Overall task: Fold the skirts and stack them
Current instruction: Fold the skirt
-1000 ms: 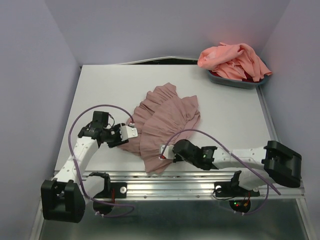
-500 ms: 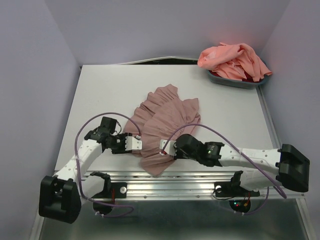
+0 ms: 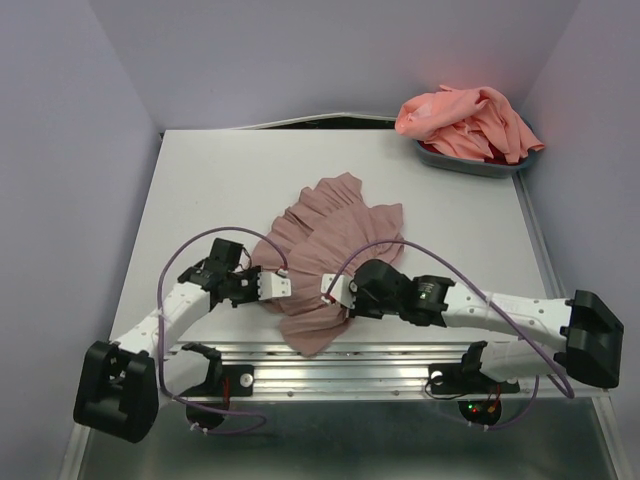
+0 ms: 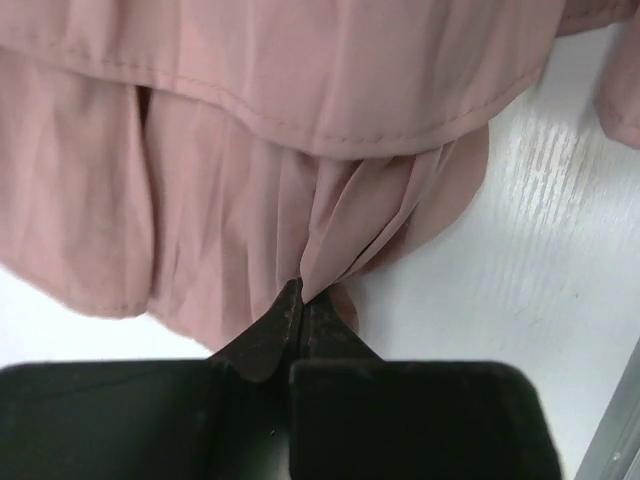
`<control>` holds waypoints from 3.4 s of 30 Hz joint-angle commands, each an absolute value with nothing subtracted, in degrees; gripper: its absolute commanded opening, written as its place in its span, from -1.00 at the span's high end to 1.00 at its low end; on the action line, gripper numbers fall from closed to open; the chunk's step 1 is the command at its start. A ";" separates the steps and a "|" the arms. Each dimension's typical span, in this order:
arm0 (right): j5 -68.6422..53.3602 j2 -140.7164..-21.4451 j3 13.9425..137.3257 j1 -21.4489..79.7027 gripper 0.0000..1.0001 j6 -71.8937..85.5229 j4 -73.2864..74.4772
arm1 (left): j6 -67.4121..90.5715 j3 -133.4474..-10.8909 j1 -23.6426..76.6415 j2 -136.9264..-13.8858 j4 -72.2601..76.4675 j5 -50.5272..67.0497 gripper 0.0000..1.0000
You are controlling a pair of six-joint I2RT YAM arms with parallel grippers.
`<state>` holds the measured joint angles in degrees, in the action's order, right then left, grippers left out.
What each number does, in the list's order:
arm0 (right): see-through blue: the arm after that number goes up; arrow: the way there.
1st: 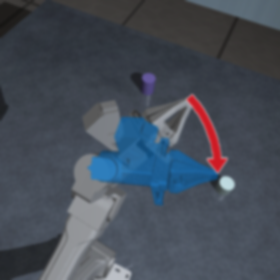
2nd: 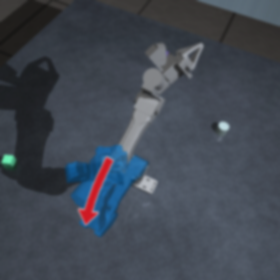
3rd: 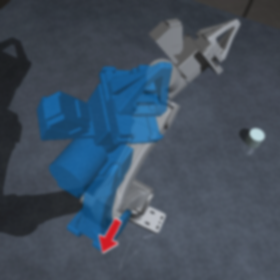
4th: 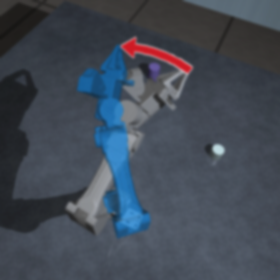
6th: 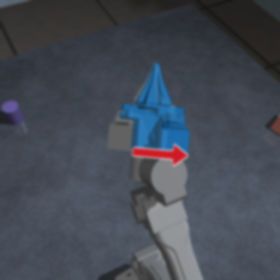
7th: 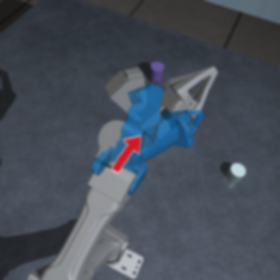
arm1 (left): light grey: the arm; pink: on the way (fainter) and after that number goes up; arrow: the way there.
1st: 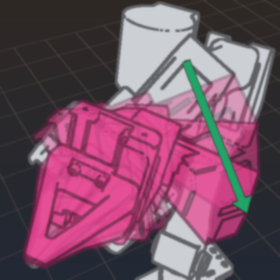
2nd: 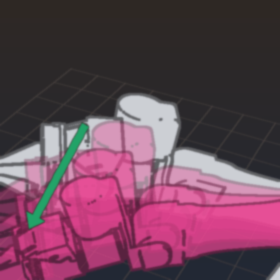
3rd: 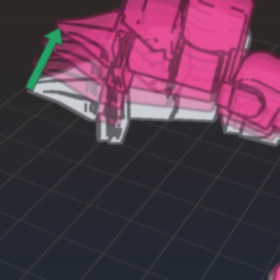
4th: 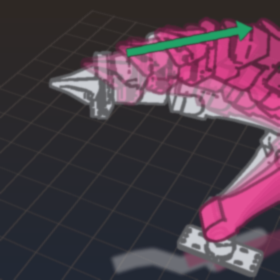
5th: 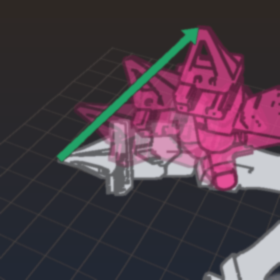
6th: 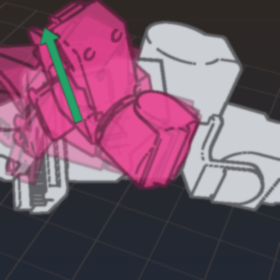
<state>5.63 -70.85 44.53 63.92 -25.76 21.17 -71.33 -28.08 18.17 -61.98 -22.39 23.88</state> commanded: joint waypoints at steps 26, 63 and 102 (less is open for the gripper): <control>-42.44 -70.31 53.71 34.29 0.99 -17.04 36.82 | -44.66 -63.77 18.45 -68.52 -19.07 26.28 1.00; -49.05 -86.16 70.75 4.91 -0.40 -23.64 46.42 | -26.26 -99.80 28.83 -101.01 -29.88 23.15 -0.59; -2.81 -92.90 69.33 55.56 0.99 -43.72 22.94 | -19.59 -66.97 5.45 -74.62 -22.15 40.87 -0.73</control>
<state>-3.38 -94.24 63.33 57.69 -49.87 26.48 -17.74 -67.83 5.93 -76.20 -22.96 39.20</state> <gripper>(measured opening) 0.017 0.869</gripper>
